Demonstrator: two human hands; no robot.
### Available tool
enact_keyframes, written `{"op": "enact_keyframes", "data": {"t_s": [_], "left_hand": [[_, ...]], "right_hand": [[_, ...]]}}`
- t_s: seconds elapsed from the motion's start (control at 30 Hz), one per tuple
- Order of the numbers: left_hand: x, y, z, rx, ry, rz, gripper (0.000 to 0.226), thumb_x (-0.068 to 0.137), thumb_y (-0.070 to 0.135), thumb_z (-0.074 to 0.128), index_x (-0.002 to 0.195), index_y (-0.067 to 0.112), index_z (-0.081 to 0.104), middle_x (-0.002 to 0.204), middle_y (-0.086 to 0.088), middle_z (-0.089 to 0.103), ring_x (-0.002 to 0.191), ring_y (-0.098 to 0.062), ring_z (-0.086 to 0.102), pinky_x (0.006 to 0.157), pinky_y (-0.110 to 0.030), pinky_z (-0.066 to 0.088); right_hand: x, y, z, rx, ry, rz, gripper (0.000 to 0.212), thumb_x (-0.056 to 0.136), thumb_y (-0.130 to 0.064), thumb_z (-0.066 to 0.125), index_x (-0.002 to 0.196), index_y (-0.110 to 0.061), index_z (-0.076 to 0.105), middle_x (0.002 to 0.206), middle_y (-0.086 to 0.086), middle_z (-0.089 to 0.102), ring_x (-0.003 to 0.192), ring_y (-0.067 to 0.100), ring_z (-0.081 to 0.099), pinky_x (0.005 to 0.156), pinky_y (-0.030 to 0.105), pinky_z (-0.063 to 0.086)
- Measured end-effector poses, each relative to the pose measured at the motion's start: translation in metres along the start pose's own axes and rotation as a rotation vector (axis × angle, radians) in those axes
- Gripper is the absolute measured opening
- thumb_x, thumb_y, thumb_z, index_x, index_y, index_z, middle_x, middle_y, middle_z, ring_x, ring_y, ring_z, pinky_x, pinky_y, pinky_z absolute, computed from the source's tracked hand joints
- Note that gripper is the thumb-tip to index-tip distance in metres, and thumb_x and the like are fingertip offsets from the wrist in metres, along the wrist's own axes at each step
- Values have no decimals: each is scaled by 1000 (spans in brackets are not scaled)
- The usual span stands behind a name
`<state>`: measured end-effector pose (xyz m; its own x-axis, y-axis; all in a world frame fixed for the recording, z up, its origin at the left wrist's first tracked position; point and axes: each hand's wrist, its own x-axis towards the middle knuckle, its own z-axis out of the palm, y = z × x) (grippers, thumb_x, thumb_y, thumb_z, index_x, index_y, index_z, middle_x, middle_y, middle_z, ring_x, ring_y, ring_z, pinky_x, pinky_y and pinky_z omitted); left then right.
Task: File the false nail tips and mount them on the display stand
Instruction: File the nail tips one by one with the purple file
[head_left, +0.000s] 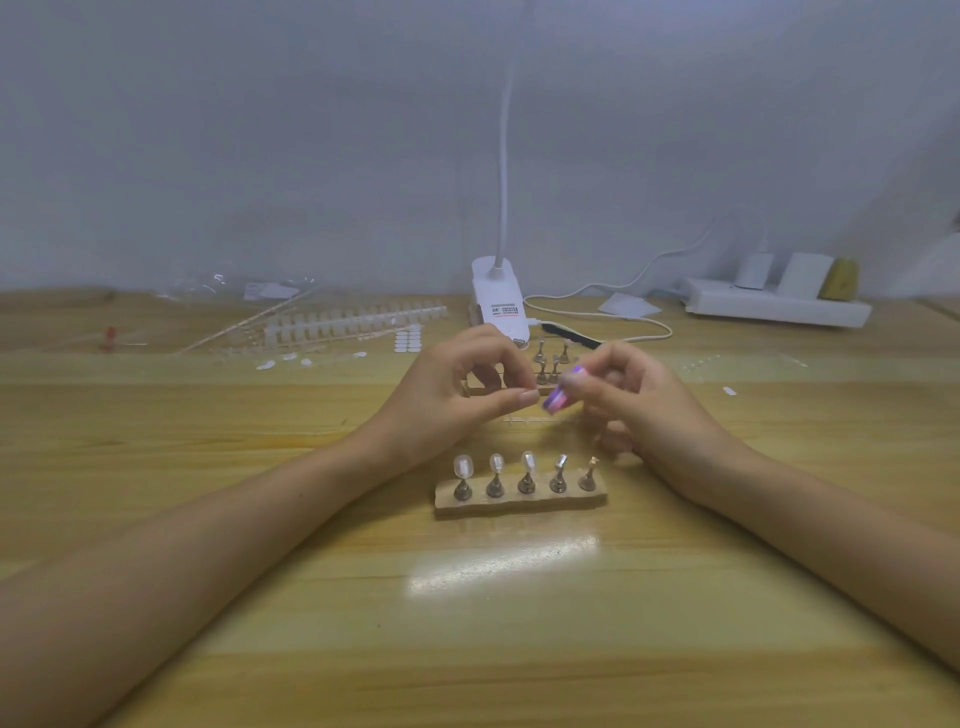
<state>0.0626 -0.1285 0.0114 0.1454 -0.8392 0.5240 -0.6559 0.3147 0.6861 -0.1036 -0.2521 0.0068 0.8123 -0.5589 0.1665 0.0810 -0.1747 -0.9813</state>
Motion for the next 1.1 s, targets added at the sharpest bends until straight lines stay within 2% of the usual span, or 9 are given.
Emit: {"op": "enact_keyframes", "data": {"t_s": [0.07, 0.2, 0.3, 0.4, 0.53, 0.63, 0.73, 0.87, 1.1], "left_hand": [[0, 0, 0, 3, 7, 2, 6, 86, 10, 73, 81, 7, 69, 88, 6, 60, 79, -15, 59, 63, -7, 40], [0, 1, 0, -5, -2, 0, 5, 86, 9, 73, 82, 9, 69, 89, 7, 61, 79, -15, 60, 63, -8, 41], [0, 2, 0, -12, -11, 16, 5, 85, 7, 73, 82, 6, 69, 87, 8, 60, 77, -9, 59, 62, -6, 40], [0, 3, 0, -13, -9, 10, 6, 85, 7, 73, 82, 9, 69, 87, 8, 60, 77, -14, 59, 61, -6, 40], [0, 2, 0, -3, 5, 1, 6, 85, 9, 74, 81, 9, 70, 86, 9, 59, 78, -18, 59, 61, -6, 39], [0, 2, 0, -1, 6, 6, 5, 85, 9, 74, 81, 10, 70, 86, 10, 59, 78, -16, 59, 61, -6, 39], [0, 1, 0, -1, 4, 10, 6, 85, 10, 74, 82, 7, 70, 86, 9, 59, 78, -17, 59, 61, -7, 39], [0, 1, 0, -12, 10, -6, 6, 84, 11, 75, 81, 12, 70, 87, 10, 59, 77, -16, 59, 61, -7, 39], [0, 1, 0, -22, 24, -9, 5, 84, 12, 75, 82, 10, 70, 87, 8, 60, 77, -16, 60, 63, -8, 40]], "right_hand": [[-1, 0, 2, -98, -90, 2, 29, 82, -31, 73, 94, -10, 56, 86, 9, 77, 62, 17, 62, 42, 15, 36], [2, 1, -1, 53, 18, -2, 31, 77, -33, 73, 93, -11, 57, 80, 3, 75, 54, 8, 55, 39, 16, 36], [1, 1, 0, -64, -79, 9, 33, 79, -33, 74, 95, -9, 58, 83, 7, 76, 54, 9, 56, 41, 16, 38], [2, 3, -2, 34, 13, -1, 31, 78, -33, 74, 93, -11, 58, 81, 6, 76, 51, 9, 52, 39, 17, 37], [0, 1, 2, -78, -79, 0, 33, 78, -34, 75, 93, -10, 59, 83, 8, 77, 52, 10, 56, 40, 17, 39], [1, 0, 0, 2, -9, -2, 35, 76, -34, 75, 93, -9, 57, 83, 9, 76, 52, 11, 51, 40, 19, 39], [0, -1, 2, -80, -110, 2, 33, 80, -30, 75, 94, -6, 57, 83, 10, 76, 51, 9, 54, 41, 16, 38], [2, 1, -1, 2, -4, 4, 34, 75, -35, 76, 91, -11, 58, 83, 8, 76, 53, 10, 52, 40, 18, 39], [2, 1, -4, 2, -79, 14, 34, 77, -35, 77, 91, -11, 59, 87, 10, 76, 53, 8, 52, 42, 17, 38]]}}
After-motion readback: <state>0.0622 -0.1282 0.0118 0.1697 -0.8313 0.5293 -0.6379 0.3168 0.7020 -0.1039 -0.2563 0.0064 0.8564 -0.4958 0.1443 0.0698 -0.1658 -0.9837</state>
